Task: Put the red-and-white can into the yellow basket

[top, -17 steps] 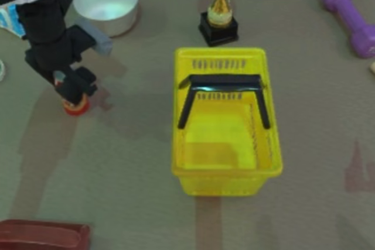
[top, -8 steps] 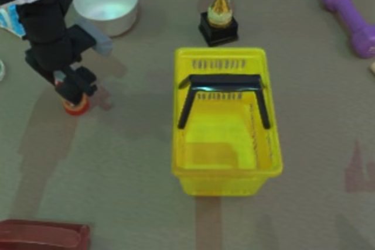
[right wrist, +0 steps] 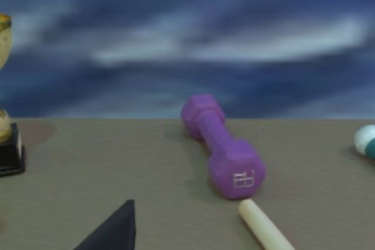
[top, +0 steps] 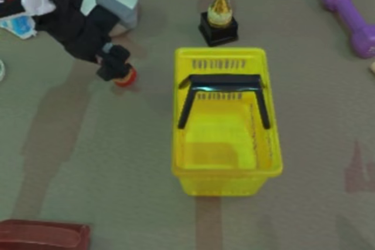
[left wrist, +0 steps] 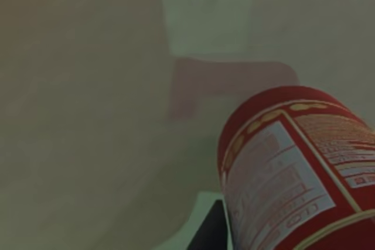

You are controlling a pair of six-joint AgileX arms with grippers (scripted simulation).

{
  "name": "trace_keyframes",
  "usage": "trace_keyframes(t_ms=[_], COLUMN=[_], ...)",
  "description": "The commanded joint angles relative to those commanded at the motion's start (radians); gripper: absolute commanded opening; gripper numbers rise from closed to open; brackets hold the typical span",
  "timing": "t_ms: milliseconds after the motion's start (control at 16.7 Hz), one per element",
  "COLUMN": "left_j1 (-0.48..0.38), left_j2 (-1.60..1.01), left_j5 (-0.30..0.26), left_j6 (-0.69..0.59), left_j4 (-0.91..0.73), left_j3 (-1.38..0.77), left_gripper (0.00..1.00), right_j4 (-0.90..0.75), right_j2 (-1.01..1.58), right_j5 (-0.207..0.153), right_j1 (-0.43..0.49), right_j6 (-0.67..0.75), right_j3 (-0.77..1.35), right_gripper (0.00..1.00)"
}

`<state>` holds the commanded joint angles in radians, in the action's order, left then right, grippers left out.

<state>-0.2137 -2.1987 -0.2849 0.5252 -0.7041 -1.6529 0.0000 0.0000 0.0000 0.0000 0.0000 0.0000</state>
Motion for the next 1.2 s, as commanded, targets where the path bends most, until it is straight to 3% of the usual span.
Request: trace_keyframes(t_ms=[540,780,1020,1200], left_j1=[-0.072,-0.098,-0.113,-0.115], left_j2=[0.058,0.113,0.156,0.161], left_j5=[-0.604,-0.833,-0.966,-0.98], left_j6=[-0.31,-0.421,-0.475,-0.48], left_j4=[0.905,1.225,1.383,1.399], left_j3=[0.225,0.311,0.35,0.353], left_gripper=[0.0,0.0,0.0,0.0], right_j4=[0.0,0.0,0.0,0.0], right_j2=[0.0,0.0,0.0,0.0], right_j5=[0.0,0.0,0.0,0.0], right_j1=[0.0,0.0,0.0,0.0], right_j6=[0.0,0.0,0.0,0.0], right_j3=[0.0,0.0,0.0,0.0], right_gripper=[1.0,1.0,1.0,1.0])
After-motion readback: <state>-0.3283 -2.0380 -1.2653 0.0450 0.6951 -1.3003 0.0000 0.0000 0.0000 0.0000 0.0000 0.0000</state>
